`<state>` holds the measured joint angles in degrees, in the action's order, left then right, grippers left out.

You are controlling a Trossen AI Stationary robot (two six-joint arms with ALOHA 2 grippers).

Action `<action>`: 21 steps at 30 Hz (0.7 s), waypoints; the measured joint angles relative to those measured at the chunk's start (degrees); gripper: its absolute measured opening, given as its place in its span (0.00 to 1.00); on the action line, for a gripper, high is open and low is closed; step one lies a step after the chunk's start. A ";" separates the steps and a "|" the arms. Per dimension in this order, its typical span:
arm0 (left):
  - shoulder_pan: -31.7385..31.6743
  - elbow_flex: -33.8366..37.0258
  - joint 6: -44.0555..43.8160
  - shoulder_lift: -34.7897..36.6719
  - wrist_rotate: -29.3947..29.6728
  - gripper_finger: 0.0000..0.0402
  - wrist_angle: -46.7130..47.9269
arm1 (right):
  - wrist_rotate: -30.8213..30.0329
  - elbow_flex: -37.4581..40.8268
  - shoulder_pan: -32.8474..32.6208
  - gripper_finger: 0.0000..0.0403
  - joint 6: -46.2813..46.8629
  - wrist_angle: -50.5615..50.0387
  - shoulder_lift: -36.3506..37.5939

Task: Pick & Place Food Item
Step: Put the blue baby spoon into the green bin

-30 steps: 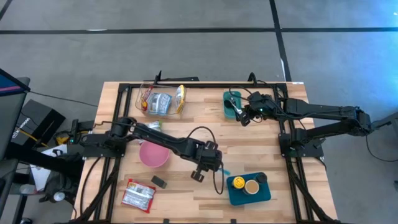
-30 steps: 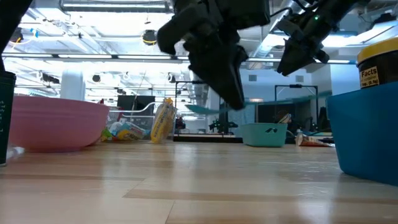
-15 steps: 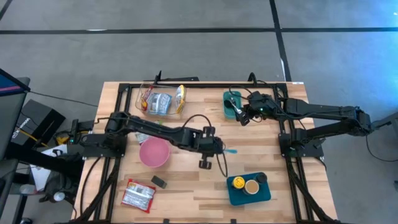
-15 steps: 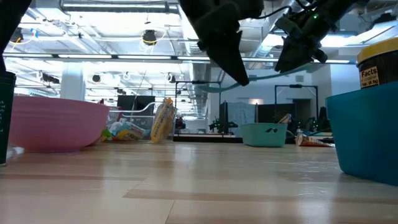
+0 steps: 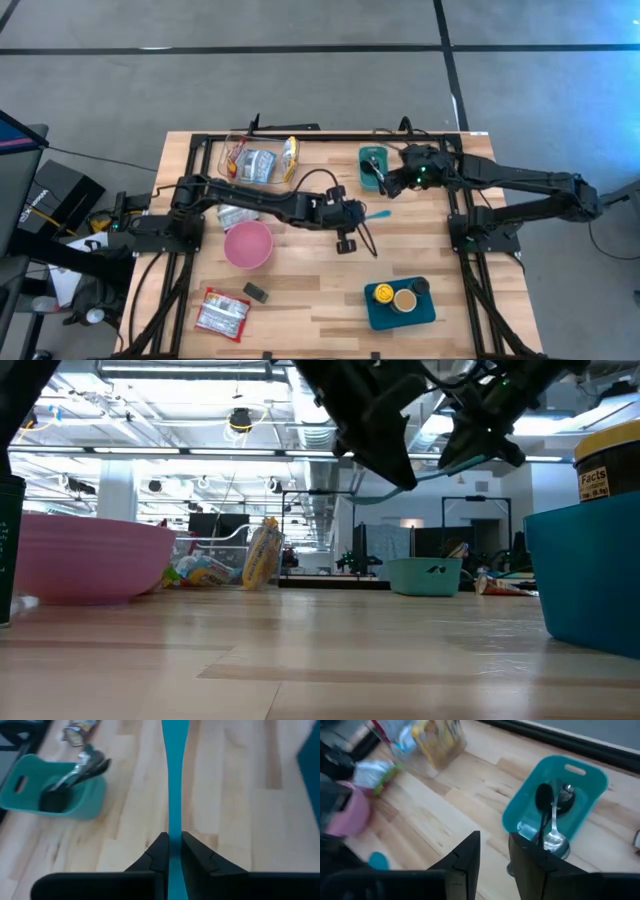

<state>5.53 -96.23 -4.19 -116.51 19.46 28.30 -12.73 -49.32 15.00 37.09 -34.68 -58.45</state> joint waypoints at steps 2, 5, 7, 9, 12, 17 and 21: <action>-0.37 0.00 -1.04 0.00 1.20 0.06 -0.83 | 1.88 -0.02 1.60 0.24 0.54 0.90 0.85; -0.99 0.00 -2.57 0.00 1.79 0.06 -2.35 | 4.80 0.00 3.84 0.24 0.82 1.83 2.30; -1.48 0.00 -3.74 -0.02 1.85 0.06 -3.55 | 6.53 -0.02 5.11 0.24 1.77 3.05 3.78; -2.05 0.00 -5.25 -0.02 2.02 0.05 -5.38 | 8.55 0.00 6.25 0.24 2.35 3.61 5.02; -2.97 0.00 -7.02 -0.02 2.10 0.05 -8.52 | 10.80 -0.02 7.17 0.24 4.78 4.52 6.72; -4.24 0.00 -9.82 -0.03 2.08 0.05 -11.39 | 11.32 -0.02 7.74 0.24 7.00 3.82 8.95; -5.01 0.00 -10.26 -0.07 2.06 0.06 -12.95 | 11.32 0.00 7.73 0.24 8.89 3.66 10.90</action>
<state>0.52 -96.23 -14.45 -116.57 21.52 15.35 -1.41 -49.32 22.72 45.98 -31.02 -47.55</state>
